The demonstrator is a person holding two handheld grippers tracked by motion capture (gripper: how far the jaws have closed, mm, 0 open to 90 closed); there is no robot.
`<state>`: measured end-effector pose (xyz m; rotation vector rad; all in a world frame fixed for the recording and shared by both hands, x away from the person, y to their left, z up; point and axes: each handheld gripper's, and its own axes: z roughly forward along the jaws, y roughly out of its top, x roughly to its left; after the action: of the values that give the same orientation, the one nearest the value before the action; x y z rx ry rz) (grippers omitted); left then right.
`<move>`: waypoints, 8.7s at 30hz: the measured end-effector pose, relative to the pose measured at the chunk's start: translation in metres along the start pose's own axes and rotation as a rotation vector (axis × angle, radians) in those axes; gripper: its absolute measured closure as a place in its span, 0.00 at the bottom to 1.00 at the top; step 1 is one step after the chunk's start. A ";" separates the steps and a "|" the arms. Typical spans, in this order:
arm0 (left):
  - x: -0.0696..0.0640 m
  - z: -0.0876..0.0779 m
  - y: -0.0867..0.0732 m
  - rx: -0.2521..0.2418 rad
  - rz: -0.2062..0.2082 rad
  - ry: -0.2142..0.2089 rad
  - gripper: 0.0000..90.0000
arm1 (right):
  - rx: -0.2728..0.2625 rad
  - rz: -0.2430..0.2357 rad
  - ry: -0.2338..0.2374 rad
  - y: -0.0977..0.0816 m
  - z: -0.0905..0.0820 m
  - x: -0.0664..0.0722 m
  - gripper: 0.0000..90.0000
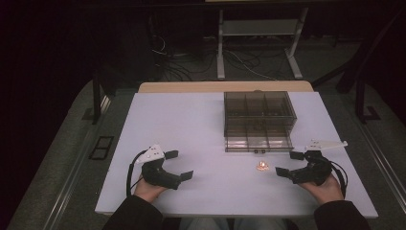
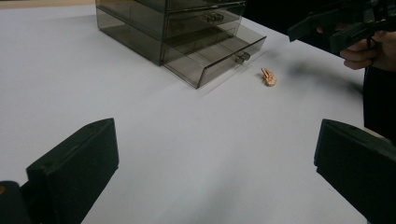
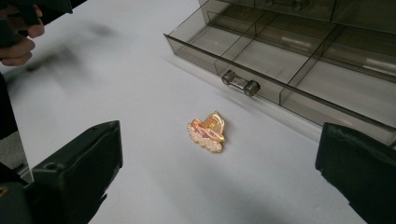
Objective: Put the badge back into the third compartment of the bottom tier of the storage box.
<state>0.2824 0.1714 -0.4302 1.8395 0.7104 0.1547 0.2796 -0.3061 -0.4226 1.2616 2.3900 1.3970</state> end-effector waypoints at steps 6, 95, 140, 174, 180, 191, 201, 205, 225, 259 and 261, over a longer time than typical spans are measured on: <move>0.000 0.000 0.000 -0.005 -0.001 0.001 0.00 | 0.012 -0.002 0.000 -0.001 0.000 0.001 0.00; -0.002 0.001 -0.002 0.013 -0.014 -0.016 0.00 | 0.265 -0.100 0.064 0.047 0.044 0.006 0.00; -0.002 0.001 -0.002 0.013 -0.012 -0.015 0.00 | 0.375 -0.173 0.167 0.039 0.076 -0.003 0.08; -0.002 0.003 -0.002 0.015 -0.008 -0.025 0.00 | 0.343 -0.236 0.147 0.041 0.069 -0.003 0.90; -0.002 0.003 -0.002 0.012 -0.008 -0.025 0.00 | 0.349 -0.230 0.158 0.043 0.067 0.001 0.93; -0.003 0.003 -0.002 0.012 -0.008 -0.030 0.00 | 0.359 -0.215 0.141 0.043 0.065 0.004 0.93; -0.003 0.003 -0.002 0.011 -0.008 -0.032 0.00 | 0.360 -0.212 0.135 0.043 0.064 0.005 0.93; -0.003 0.003 -0.002 0.010 -0.009 -0.032 0.00 | 0.360 -0.208 0.129 0.043 0.063 0.004 0.93; -0.003 0.003 -0.002 0.014 -0.008 -0.032 0.00 | 0.286 -0.167 0.133 0.051 0.045 -0.004 0.93; -0.003 0.003 -0.002 0.014 -0.010 -0.027 0.00 | 0.231 -0.147 0.103 0.067 0.022 -0.017 0.93; -0.003 0.003 -0.002 0.014 -0.010 -0.026 0.00 | 0.229 -0.146 0.097 0.068 0.021 -0.017 0.93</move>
<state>0.2807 0.1681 -0.4324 1.8474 0.7042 0.1190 0.3416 -0.2879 -0.3878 1.0577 2.7104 1.1990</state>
